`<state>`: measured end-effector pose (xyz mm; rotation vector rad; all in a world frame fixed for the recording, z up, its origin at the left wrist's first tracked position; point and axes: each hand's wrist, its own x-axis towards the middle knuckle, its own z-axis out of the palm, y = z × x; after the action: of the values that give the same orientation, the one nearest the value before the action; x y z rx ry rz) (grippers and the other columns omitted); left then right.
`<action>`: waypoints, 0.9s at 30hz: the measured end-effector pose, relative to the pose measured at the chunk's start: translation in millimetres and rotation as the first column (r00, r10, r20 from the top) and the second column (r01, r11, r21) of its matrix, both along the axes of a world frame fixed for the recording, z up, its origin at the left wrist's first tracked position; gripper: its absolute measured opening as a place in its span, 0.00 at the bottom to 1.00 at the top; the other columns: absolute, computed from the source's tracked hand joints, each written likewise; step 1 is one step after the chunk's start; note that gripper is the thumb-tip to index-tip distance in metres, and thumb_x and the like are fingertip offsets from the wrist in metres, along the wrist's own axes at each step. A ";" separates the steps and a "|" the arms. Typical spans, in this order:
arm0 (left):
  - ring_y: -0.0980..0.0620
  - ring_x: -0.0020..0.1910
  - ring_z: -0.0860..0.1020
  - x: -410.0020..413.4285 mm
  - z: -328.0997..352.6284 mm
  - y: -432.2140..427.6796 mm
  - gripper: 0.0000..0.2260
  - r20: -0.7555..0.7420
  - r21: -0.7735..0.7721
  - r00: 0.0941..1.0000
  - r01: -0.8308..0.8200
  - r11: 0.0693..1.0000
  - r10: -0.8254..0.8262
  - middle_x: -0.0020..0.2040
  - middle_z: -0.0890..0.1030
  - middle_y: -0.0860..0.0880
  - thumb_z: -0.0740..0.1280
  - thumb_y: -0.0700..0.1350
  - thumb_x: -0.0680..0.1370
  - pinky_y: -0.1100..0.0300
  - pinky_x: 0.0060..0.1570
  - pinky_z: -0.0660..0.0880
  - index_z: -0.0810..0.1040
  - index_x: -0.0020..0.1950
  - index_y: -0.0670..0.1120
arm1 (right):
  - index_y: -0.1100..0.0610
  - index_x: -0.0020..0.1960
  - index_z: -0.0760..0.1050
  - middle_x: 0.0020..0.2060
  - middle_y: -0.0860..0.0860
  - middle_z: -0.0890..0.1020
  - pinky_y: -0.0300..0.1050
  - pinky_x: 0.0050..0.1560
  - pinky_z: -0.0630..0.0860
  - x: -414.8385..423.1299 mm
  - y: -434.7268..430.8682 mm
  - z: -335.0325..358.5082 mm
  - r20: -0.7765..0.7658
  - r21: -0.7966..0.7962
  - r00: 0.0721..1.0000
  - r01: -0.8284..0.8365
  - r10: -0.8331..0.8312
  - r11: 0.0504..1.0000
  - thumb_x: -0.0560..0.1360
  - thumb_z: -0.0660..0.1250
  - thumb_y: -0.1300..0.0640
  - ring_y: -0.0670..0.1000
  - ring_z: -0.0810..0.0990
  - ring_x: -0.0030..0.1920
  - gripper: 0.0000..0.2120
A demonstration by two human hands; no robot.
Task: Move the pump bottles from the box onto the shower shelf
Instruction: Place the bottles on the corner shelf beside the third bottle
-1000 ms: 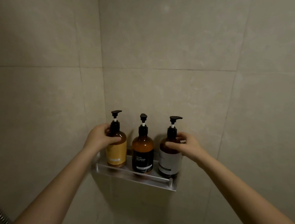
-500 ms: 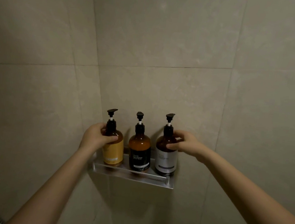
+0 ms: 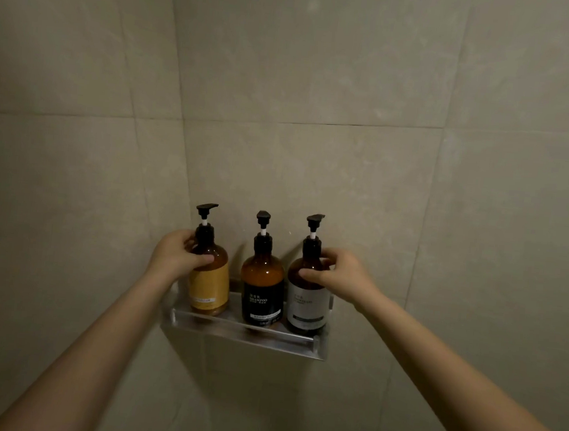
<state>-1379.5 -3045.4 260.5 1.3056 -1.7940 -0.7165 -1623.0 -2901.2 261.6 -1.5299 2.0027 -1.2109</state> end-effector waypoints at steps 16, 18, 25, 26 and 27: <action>0.50 0.64 0.72 -60.1 -36.2 72.9 0.37 0.133 -0.282 0.990 0.075 0.956 -0.039 0.66 0.73 0.49 0.74 0.57 0.64 0.52 0.62 0.72 0.67 0.70 0.48 | 0.56 0.64 0.75 0.58 0.54 0.80 0.43 0.50 0.74 0.4 5.1 2.5 0.028 -0.011 0.999 -0.029 0.029 1.000 0.69 0.74 0.51 0.53 0.78 0.57 0.25; 0.49 0.63 0.73 -60.3 -35.2 69.2 0.35 0.126 -0.263 0.990 0.102 0.959 -0.070 0.66 0.74 0.48 0.75 0.54 0.66 0.54 0.61 0.71 0.68 0.69 0.47 | 0.55 0.64 0.74 0.58 0.53 0.80 0.44 0.49 0.75 0.0 5.9 3.4 0.029 0.004 0.999 -0.036 0.036 0.999 0.69 0.73 0.51 0.53 0.78 0.56 0.25; 0.48 0.66 0.70 -51.3 -22.1 53.2 0.32 0.256 -0.258 0.961 0.173 0.951 -0.105 0.68 0.70 0.46 0.73 0.49 0.69 0.59 0.62 0.66 0.67 0.69 0.42 | 0.55 0.65 0.73 0.60 0.54 0.78 0.43 0.48 0.74 0.7 1.1 7.9 0.055 0.053 0.997 -0.057 0.054 0.997 0.70 0.73 0.53 0.51 0.76 0.53 0.25; 0.48 0.66 0.70 -51.7 -21.3 53.0 0.32 0.260 -0.250 0.960 0.175 0.952 -0.108 0.68 0.71 0.45 0.73 0.48 0.69 0.58 0.63 0.67 0.67 0.69 0.42 | 0.55 0.65 0.73 0.61 0.54 0.78 0.43 0.48 0.74 1.3 1.1 7.8 0.054 0.058 0.997 -0.060 0.057 0.997 0.70 0.73 0.53 0.51 0.76 0.54 0.25; 0.47 0.66 0.70 -52.1 -20.7 53.3 0.31 0.255 -0.238 0.960 0.176 0.955 -0.113 0.68 0.71 0.45 0.73 0.47 0.69 0.57 0.63 0.67 0.67 0.70 0.42 | 0.55 0.65 0.73 0.61 0.54 0.78 0.44 0.49 0.74 1.7 1.7 7.6 0.054 0.059 0.997 -0.061 0.057 0.996 0.70 0.73 0.53 0.52 0.76 0.55 0.25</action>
<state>-1431.6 -2992.0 239.8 1.1295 -2.1162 -0.3939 -1621.2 -2899.5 269.2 -1.5020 1.9291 -1.1451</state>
